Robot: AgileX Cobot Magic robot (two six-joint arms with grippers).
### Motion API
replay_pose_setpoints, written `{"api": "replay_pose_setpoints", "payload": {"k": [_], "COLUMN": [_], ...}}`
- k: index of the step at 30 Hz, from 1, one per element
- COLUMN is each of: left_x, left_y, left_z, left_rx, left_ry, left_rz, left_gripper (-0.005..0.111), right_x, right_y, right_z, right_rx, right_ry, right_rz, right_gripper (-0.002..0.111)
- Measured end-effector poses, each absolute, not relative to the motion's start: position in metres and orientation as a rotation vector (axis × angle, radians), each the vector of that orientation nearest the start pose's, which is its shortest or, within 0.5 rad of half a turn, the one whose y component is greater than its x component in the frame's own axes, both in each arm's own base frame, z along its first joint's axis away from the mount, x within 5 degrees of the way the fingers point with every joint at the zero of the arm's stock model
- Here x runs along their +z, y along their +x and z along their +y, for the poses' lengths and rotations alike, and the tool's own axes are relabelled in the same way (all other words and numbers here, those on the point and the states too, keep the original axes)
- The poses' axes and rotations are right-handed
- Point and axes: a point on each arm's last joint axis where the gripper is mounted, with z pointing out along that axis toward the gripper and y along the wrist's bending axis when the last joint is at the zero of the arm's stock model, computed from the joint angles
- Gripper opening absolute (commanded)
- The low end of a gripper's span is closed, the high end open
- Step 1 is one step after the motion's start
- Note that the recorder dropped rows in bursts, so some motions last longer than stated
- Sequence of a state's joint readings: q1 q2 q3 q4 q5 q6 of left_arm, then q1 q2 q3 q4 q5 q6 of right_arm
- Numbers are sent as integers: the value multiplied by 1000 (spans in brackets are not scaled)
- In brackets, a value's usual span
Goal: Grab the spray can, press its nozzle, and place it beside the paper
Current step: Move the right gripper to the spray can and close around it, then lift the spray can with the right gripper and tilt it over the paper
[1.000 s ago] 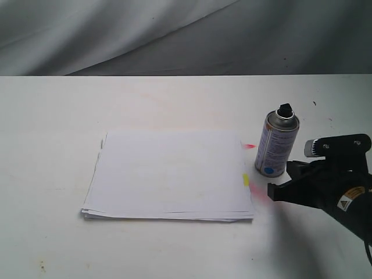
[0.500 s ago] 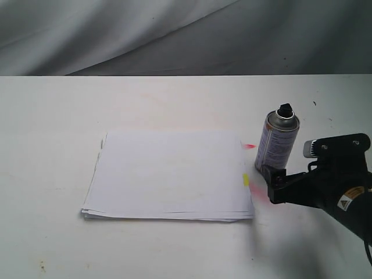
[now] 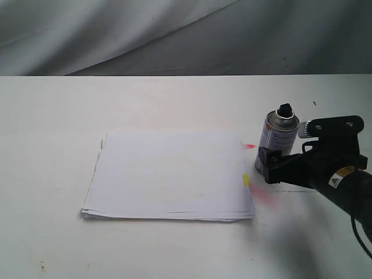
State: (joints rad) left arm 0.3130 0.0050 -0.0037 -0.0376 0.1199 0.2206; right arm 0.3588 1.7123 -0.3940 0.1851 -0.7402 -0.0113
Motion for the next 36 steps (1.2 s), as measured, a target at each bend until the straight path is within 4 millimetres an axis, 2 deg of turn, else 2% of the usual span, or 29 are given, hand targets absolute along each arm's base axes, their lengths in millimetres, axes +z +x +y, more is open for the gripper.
{"api": "replay_pose_setpoints", "payload": {"k": [5,14,20,28,33,36], "left_x": [203,203,203,203,203,203], "left_y": [54,54,54,54,54,54], "left_z": [17,17,17,17,17,17], "left_rx": [381,381,381,381,381,381], "left_ry": [-101,-101,-101,-101,-101,-101], "left_rz": [1615,1615,1615,1615,1615,1615], "left_gripper": [0,0,0,0,0,0], "right_x": [108,96,93,90,91,92], "right_y": [261,288,297,300,301,301], "right_z": [86,96,99,98,98,98], "right_rx": [160,159,159,152,151,148], "right_ry": [-179,-185,-182,-180,-180,-186], "right_rz": [2116,2112,2105,2102,2090,2082], "right_gripper": [103,103,103,103,95,83]}}
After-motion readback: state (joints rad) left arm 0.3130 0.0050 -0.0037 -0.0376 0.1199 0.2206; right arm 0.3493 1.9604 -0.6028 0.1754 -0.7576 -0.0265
